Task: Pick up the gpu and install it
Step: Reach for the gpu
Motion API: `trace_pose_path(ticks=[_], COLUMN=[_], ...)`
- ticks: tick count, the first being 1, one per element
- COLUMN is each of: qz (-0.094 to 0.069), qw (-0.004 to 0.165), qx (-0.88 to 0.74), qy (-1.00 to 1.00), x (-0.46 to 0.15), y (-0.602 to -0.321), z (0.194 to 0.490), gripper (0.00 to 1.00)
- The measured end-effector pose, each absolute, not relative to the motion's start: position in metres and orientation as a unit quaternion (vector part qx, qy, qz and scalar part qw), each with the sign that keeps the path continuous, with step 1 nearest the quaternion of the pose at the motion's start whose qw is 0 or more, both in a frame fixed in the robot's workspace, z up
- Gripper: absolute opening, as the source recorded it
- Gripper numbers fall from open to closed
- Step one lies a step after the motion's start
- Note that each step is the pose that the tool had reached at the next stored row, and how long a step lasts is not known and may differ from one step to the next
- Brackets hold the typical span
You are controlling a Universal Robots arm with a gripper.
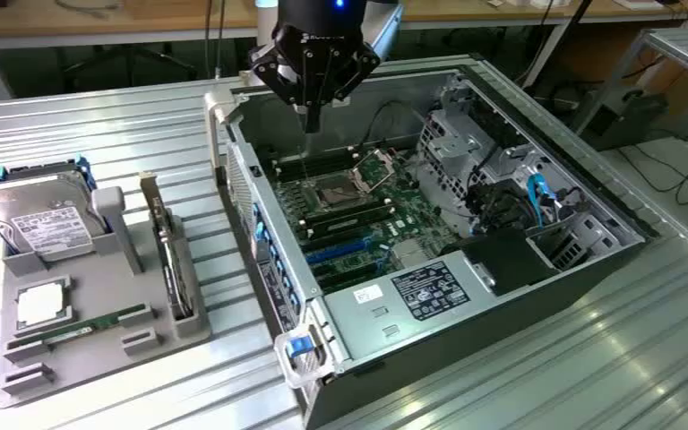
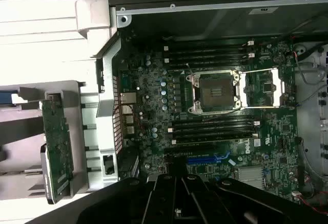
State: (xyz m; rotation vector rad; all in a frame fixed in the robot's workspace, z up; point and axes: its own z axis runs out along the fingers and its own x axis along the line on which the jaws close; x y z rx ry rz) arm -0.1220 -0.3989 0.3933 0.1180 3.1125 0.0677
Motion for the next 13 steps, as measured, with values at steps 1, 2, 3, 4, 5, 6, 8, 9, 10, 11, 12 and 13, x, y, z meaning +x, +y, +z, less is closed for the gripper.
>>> trace_pose_path(ticks=[1,2,3,4,5,6,8,9,10,11,12,13], qz=[0.022,0.022,0.022,0.022,0.022,0.022,0.022,0.022,0.022,0.022,0.022,0.022], qw=[0.013,0.013,0.013,0.013,0.013,0.013,0.013,0.013,0.013,0.013,0.013,0.013], qx=[0.038,0.038,0.038,0.038,0.038,0.038,0.038,0.038,0.038,0.038,0.038,0.038], qy=[0.999,0.999,0.999,0.999,0.999,0.999,0.999,0.999,0.999,0.999,0.999,0.999], x=[-0.1220,-0.1220,-0.1220,-0.1220,-0.1220,-0.1220,-0.1220,-0.1220,-0.1220,-0.1220,-0.1220,-0.1220], y=[-0.3989,-0.3989,-0.3989,-0.3989,-0.3989,-0.3989,-0.3989,-0.3989,-0.3989,-0.3989,-0.3989,-0.3990], z=[0.3933,0.3933,0.3933,0.3933,0.3933,0.3933,0.3933,0.3933,0.3933,0.3933,0.3933,0.3933], gripper=[0.11,0.11,0.11,0.11,0.11,0.11,0.11,0.11,0.11,0.11,0.11,0.11])
